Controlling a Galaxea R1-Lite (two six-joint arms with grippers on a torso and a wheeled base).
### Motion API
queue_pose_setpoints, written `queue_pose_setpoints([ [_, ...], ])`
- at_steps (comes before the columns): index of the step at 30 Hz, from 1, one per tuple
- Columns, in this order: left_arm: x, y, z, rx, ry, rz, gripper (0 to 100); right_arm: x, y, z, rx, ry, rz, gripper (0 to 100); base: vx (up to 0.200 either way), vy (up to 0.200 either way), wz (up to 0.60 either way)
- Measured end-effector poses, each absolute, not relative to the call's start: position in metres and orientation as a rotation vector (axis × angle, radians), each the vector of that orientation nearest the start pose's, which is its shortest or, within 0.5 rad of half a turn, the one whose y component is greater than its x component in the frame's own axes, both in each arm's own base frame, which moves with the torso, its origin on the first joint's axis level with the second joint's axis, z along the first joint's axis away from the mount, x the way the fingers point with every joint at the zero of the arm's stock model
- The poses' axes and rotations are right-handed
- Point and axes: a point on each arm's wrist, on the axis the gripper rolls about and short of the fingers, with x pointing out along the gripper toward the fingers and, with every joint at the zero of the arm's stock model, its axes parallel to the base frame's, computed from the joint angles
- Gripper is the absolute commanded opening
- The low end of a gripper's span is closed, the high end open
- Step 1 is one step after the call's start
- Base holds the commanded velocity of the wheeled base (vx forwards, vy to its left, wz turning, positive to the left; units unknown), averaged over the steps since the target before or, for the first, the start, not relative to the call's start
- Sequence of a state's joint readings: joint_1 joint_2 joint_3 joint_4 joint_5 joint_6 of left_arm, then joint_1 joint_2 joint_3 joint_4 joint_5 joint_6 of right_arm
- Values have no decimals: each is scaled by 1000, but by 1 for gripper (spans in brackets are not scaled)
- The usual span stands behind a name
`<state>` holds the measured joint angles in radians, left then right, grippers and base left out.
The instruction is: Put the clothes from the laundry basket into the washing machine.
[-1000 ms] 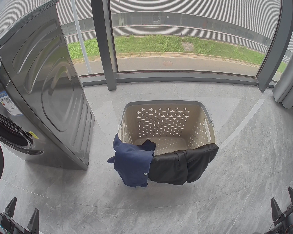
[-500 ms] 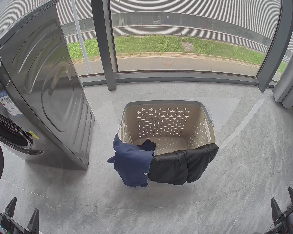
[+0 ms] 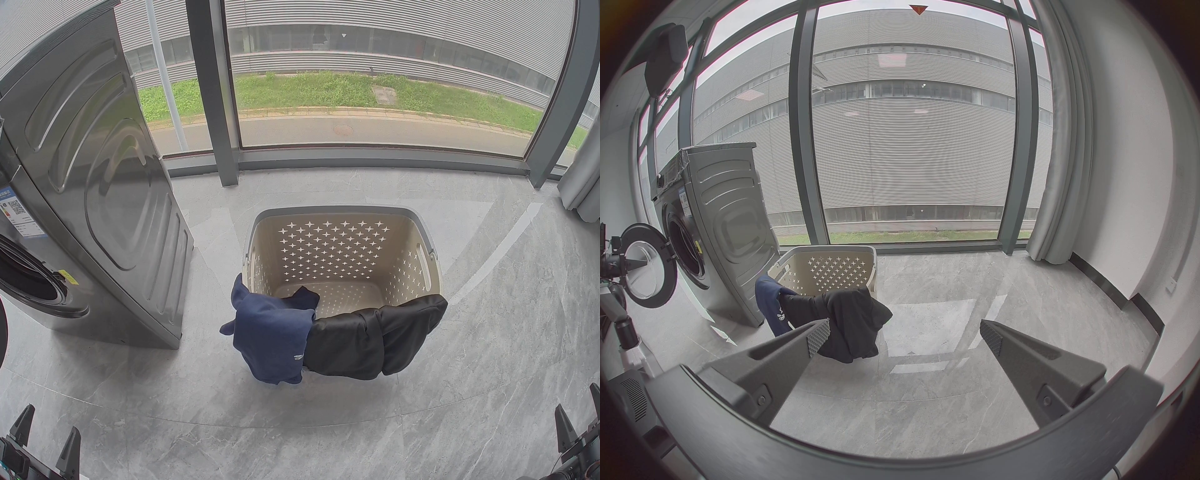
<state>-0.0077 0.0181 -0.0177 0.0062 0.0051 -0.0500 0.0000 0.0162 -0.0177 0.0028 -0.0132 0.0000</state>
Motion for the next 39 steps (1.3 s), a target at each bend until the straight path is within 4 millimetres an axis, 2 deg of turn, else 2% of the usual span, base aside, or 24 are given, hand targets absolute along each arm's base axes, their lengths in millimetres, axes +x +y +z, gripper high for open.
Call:
queue_pose_setpoints([
  [37, -23, 0, 80, -52, 7, -2, 100, -23, 0, 80, 1, 2, -16, 100, 0, -5, 0],
  [39, -23, 0, 80, -51, 6, -2, 100, -23, 0, 80, 0, 2, -17, 100, 200, 0, 0],
])
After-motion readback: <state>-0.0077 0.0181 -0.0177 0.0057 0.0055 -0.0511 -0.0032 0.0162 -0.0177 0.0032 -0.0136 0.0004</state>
